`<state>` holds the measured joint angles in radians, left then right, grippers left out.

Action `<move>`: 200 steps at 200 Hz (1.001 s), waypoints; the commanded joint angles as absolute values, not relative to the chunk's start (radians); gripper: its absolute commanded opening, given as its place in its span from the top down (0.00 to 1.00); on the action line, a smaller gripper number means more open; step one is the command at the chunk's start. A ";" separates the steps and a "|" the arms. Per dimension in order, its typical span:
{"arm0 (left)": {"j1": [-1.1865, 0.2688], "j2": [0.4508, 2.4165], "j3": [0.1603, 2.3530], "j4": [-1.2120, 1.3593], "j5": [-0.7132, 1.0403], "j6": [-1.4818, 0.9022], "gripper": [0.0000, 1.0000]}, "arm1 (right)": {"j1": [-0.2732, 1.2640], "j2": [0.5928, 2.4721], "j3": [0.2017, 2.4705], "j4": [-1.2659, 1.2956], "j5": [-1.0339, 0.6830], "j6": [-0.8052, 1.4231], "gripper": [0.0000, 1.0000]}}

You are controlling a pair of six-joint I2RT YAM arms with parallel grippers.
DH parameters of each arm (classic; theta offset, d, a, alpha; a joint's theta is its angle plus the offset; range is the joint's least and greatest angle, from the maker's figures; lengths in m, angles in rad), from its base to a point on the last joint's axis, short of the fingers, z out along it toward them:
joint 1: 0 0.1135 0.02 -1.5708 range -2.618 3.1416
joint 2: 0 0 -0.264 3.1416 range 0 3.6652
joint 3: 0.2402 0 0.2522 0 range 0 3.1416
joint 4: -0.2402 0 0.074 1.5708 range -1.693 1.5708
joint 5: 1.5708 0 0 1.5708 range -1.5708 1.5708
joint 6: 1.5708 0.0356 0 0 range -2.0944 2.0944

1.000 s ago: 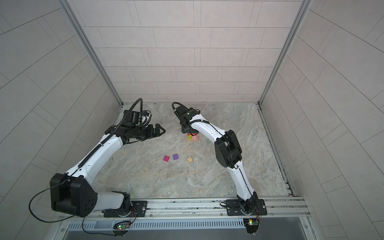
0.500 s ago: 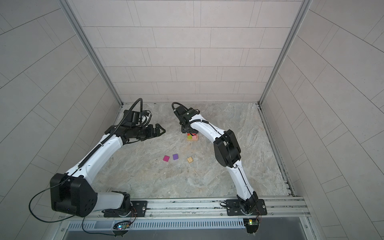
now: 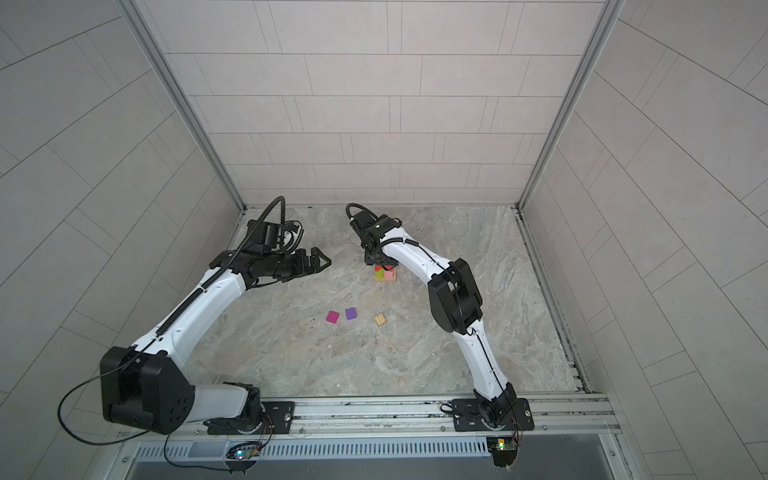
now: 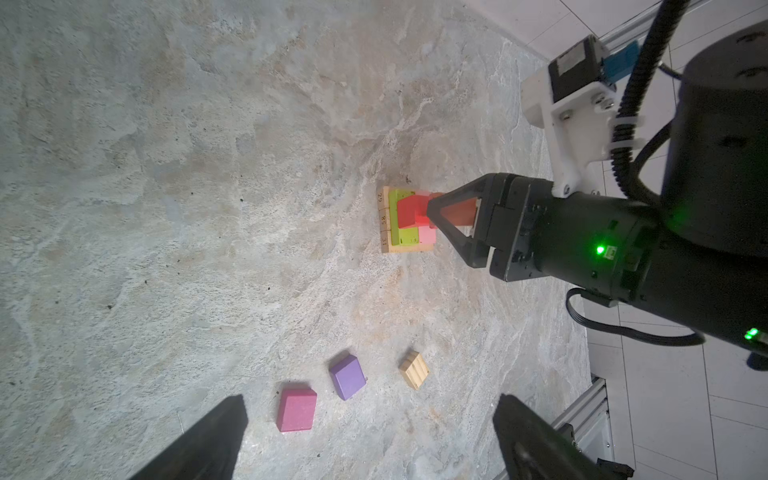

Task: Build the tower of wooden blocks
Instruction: 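Lower the orange-red block onto the top of the red arch block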

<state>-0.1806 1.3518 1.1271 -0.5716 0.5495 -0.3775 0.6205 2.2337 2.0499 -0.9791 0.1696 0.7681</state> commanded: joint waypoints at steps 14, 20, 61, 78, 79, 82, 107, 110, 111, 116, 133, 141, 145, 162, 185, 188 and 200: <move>-0.174 1.348 1.113 -0.551 0.557 -0.382 0.00 | 0.616 2.265 2.081 -0.993 0.189 0.788 0.58; -0.173 1.347 1.114 -0.551 0.557 -0.382 0.00 | 0.616 2.266 2.083 -0.993 0.187 0.788 0.58; -0.173 1.347 1.114 -0.552 0.557 -0.382 0.00 | 0.615 2.270 2.086 -0.989 0.187 0.787 0.58; -0.173 1.346 1.113 -0.552 0.558 -0.383 0.00 | 0.616 2.273 2.086 -0.989 0.188 0.788 0.58; -0.174 1.347 1.113 -0.552 0.557 -0.382 0.00 | 0.616 2.273 2.087 -0.989 0.187 0.788 0.58; -0.174 1.347 1.112 -0.552 0.557 -0.382 0.00 | 0.615 2.274 2.087 -0.987 0.186 0.789 0.58; -0.174 1.348 1.113 -0.552 0.557 -0.382 0.00 | 0.616 2.279 2.088 -0.985 0.181 0.788 0.58; -0.174 1.347 1.113 -0.552 0.557 -0.382 0.00 | 0.615 2.279 2.088 -0.985 0.180 0.788 0.58; -0.173 1.346 1.113 -0.552 0.557 -0.382 0.00 | 0.615 2.280 2.088 -0.985 0.180 0.788 0.58; -0.173 1.346 1.113 -0.552 0.556 -0.382 0.00 | 0.616 2.281 2.088 -0.986 0.179 0.788 0.58; -0.173 1.346 1.113 -0.552 0.557 -0.382 0.00 | 0.616 2.282 2.088 -0.985 0.179 0.788 0.59; -0.173 1.346 1.113 -0.552 0.556 -0.382 0.00 | 0.615 2.283 2.088 -0.984 0.178 0.787 0.58; -0.173 1.346 1.113 -0.552 0.556 -0.382 0.00 | 0.615 2.284 2.088 -0.984 0.176 0.788 0.58; -0.172 1.346 1.114 -0.551 0.556 -0.382 0.00 | 0.616 2.284 2.087 -0.984 0.176 0.788 0.58; -0.173 1.345 1.113 -0.552 0.557 -0.382 0.00 | 0.616 2.286 2.086 -0.984 0.180 0.788 0.59; -0.172 1.345 1.114 -0.552 0.557 -0.382 0.00 | 0.616 2.285 2.086 -0.985 0.180 0.788 0.59; -0.173 1.345 1.114 -0.552 0.557 -0.382 0.00 | 0.616 2.285 2.086 -0.984 0.180 0.788 0.59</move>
